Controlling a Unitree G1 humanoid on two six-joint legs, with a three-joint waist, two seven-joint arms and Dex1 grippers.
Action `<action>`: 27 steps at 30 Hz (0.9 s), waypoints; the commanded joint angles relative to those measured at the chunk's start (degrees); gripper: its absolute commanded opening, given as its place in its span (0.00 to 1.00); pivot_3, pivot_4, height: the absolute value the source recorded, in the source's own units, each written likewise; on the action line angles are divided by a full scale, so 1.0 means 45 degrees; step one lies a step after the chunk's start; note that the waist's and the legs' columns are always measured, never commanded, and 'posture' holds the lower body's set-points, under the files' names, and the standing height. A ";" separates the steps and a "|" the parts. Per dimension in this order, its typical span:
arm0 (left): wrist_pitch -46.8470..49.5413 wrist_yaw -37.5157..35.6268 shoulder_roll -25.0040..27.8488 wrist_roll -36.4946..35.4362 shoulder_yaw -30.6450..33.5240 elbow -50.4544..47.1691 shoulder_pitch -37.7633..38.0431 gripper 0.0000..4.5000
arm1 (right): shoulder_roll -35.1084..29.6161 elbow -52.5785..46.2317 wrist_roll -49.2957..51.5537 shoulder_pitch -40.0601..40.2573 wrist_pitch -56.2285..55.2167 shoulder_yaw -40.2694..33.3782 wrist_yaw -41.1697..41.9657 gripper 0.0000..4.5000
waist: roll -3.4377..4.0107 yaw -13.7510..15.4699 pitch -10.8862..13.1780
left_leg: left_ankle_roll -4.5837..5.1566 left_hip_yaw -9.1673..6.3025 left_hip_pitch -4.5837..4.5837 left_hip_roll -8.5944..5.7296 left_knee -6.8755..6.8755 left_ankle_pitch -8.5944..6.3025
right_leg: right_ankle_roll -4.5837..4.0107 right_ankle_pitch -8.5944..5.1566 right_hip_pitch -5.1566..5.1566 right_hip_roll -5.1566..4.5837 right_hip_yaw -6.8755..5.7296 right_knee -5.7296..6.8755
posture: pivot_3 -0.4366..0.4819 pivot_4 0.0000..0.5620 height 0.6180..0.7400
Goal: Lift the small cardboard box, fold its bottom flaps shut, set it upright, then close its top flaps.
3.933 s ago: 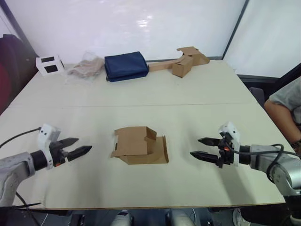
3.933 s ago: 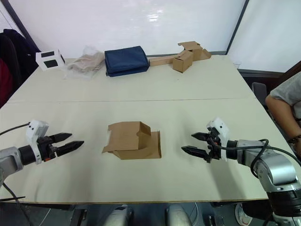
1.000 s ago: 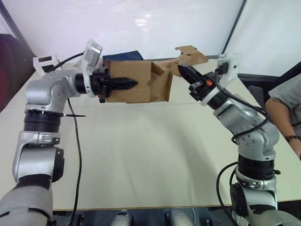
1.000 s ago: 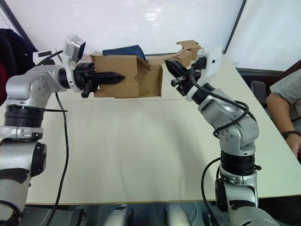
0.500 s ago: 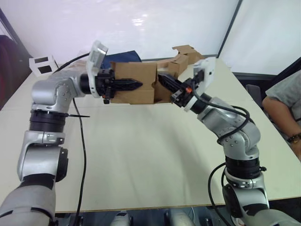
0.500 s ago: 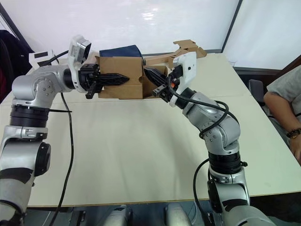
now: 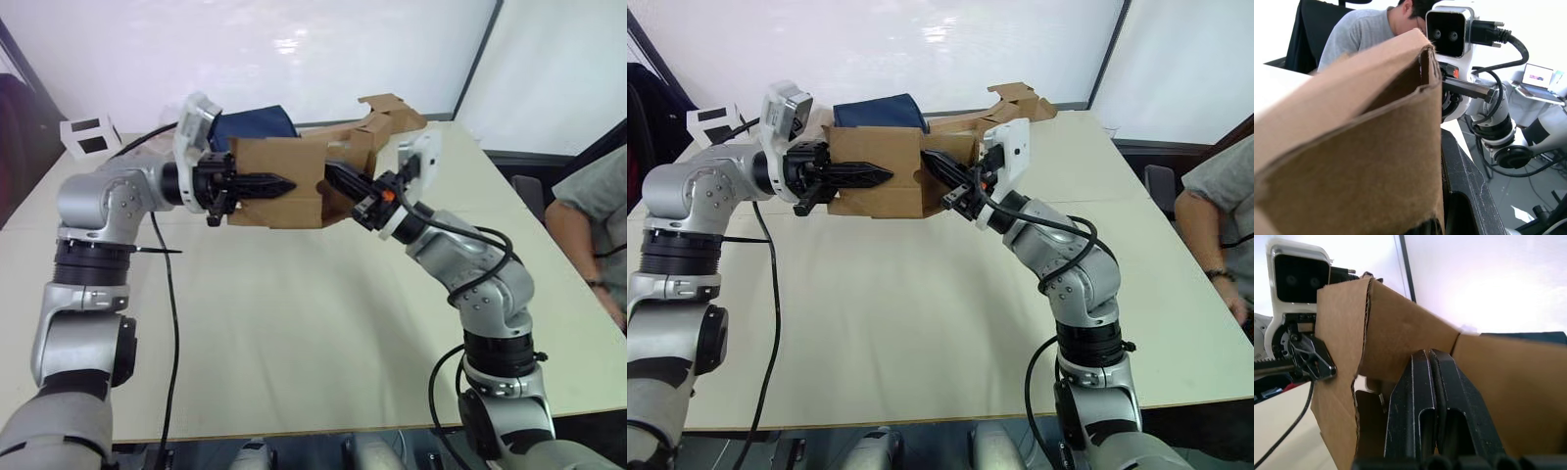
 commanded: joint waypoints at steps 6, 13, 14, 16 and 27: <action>-0.0061 0.0270 0.0041 -0.0233 0.0307 -0.0561 0.0045 0.00 | 0.0226 -0.0179 0.0205 -0.0767 0.0072 0.0036 0.0247 0.01 | 0.0000 -0.0001 0.0000 | -0.0001 0.0000 0.0000 0.0000 0.0000 0.0000 | 0.0000 0.0000 0.0000 0.0000 -0.0001 0.0001 | 0.48 0.27 1.00; -0.0476 0.0522 -0.0034 -0.0066 0.0412 -0.0055 -0.0139 0.00 | -0.0560 -0.0711 0.0561 -0.0256 0.0461 -0.0527 0.0588 0.01 | 0.0000 0.0018 0.0000 | 0.0000 0.0000 0.0000 -0.0001 0.0002 0.0000 | 0.0000 0.0000 0.0000 -0.0002 0.0000 0.0001 | 0.48 0.27 1.00; -0.0450 0.0555 -0.0063 -0.0131 0.0470 0.0021 -0.0193 0.00 | -0.0671 -0.0665 0.0791 -0.0169 0.0557 -0.0864 0.0553 0.01 | 0.0000 0.0020 0.0000 | 0.0001 0.0000 0.0000 -0.0001 0.0002 0.0000 | 0.0000 0.0000 0.0000 -0.0002 -0.0001 0.0000 | 0.48 0.27 1.00; -0.0452 0.0567 -0.0073 -0.0191 0.0492 0.0082 -0.0263 0.00 | -0.1118 -0.0722 0.1319 0.0105 0.0799 -0.1497 0.0702 0.01 | 0.0000 0.0031 0.0000 | 0.0002 0.0000 0.0000 -0.0002 0.0002 -0.0001 | 0.0000 0.0000 0.0001 -0.0003 -0.0001 0.0001 | 0.48 0.27 1.00; -0.0845 0.0481 -0.0225 -0.0166 0.0473 0.0331 -0.0789 0.00 | -0.3516 -0.2168 0.3504 0.2887 0.2609 -0.2232 0.1936 0.01 | 0.0000 0.0012 0.0000 | 0.0057 0.0001 -0.0002 -0.0001 0.0002 -0.0031 | 0.0000 0.0000 0.0002 0.0002 0.0003 0.0001 | 0.48 0.27 1.00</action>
